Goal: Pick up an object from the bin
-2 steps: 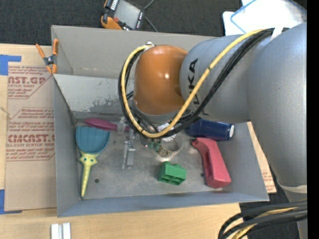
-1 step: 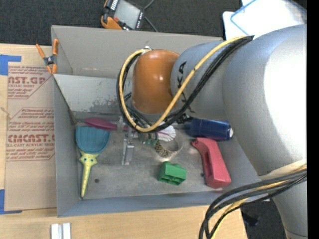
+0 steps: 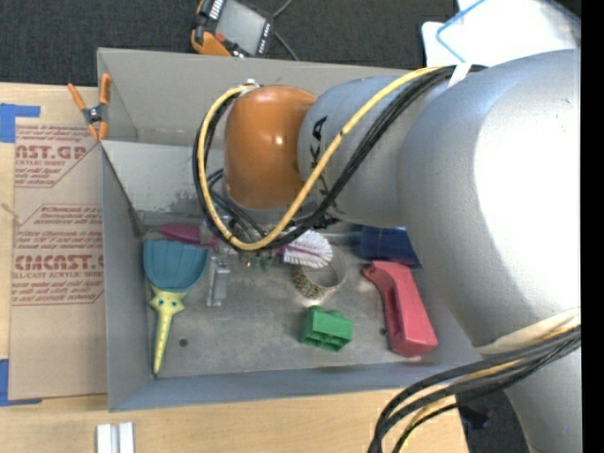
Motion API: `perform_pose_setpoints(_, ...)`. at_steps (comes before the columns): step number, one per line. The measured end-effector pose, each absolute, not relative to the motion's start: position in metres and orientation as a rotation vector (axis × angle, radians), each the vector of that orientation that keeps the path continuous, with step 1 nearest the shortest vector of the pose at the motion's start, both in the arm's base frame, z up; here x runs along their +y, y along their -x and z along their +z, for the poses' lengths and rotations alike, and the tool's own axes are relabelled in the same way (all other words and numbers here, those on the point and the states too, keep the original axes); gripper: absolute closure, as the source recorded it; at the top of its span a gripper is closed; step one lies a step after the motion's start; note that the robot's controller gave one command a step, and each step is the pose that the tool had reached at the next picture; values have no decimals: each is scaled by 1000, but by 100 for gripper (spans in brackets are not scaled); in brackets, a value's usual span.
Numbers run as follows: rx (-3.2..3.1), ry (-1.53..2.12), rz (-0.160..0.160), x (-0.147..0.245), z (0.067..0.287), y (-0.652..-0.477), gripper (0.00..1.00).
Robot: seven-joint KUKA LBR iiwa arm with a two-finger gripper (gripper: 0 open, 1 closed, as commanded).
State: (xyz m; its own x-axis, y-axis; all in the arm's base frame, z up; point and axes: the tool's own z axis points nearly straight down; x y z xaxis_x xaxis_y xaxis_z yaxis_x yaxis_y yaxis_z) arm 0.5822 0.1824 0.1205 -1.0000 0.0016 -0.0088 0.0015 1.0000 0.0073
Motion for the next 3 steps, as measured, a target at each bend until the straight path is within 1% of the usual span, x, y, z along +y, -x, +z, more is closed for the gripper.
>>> perform_pose_setpoints(1,3140,93,1,184,69,-568,0)
perform_pose_setpoints(2,3131,16,13,199,70,-586,0)
perform_pose_setpoints(3,3134,68,5,175,70,-573,0)
